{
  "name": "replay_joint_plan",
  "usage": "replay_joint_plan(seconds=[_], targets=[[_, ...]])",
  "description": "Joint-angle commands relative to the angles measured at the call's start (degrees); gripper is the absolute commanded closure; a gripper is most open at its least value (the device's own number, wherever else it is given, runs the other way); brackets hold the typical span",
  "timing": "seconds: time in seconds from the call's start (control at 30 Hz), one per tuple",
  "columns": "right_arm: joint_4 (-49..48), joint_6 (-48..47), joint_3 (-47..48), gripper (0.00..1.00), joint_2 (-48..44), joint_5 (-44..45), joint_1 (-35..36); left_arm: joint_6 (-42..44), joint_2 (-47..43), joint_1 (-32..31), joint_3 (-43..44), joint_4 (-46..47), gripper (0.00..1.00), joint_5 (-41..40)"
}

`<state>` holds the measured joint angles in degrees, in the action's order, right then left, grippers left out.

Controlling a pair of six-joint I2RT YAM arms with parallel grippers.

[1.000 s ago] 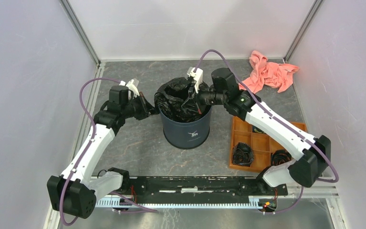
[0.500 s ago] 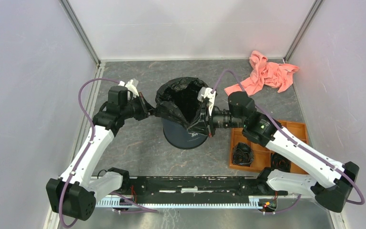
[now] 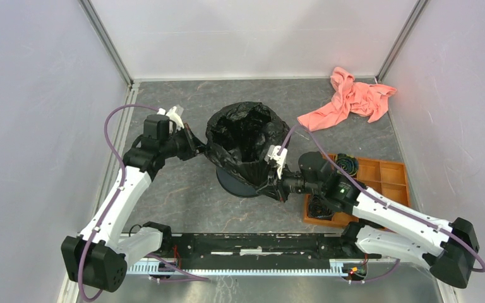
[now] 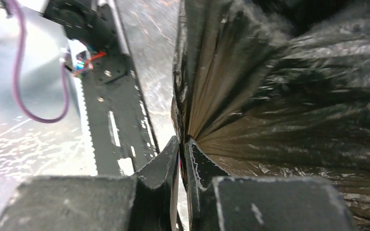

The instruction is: Put the trash bags into the trash bin

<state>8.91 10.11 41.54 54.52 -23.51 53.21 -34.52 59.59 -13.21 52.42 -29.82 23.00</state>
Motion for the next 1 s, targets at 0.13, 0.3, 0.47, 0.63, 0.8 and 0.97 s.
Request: replay_joint_plan(seconds=[0.13, 0.3, 0.47, 0.63, 0.8, 0.97], targets=[[-7.44, 0.71, -7.25, 0.79, -1.7, 9.96, 0.29, -1.43, 1.32, 0.12, -0.88, 2.37, 0.98, -0.16], [1.1, -1.43, -6.7, 0.47, -9.51, 18.43, 0.36, -0.76, 1.98, 0.12, -0.6, 2.21, 0.98, -0.26], [9.16, -0.68, -4.81, 0.3, -18.56, 30.25, -0.02, 0.03, 2.83, 0.12, -0.31, 1.85, 0.98, -0.88], [10.4, -0.95, 0.11, 0.17, -17.4, 24.54, -7.82, 0.25, 3.03, 0.12, -0.17, 1.74, 0.98, -1.21], [0.08, 4.95, 2.92, 0.17, -11.44, -8.35, -33.17, 0.48, 2.72, 0.12, -0.18, 1.24, 0.98, -1.38], [-34.37, 32.05, -4.73, 0.18, -3.6, -33.14, -45.94, 0.07, 2.0, 0.12, -0.41, 1.39, 0.98, -1.23]])
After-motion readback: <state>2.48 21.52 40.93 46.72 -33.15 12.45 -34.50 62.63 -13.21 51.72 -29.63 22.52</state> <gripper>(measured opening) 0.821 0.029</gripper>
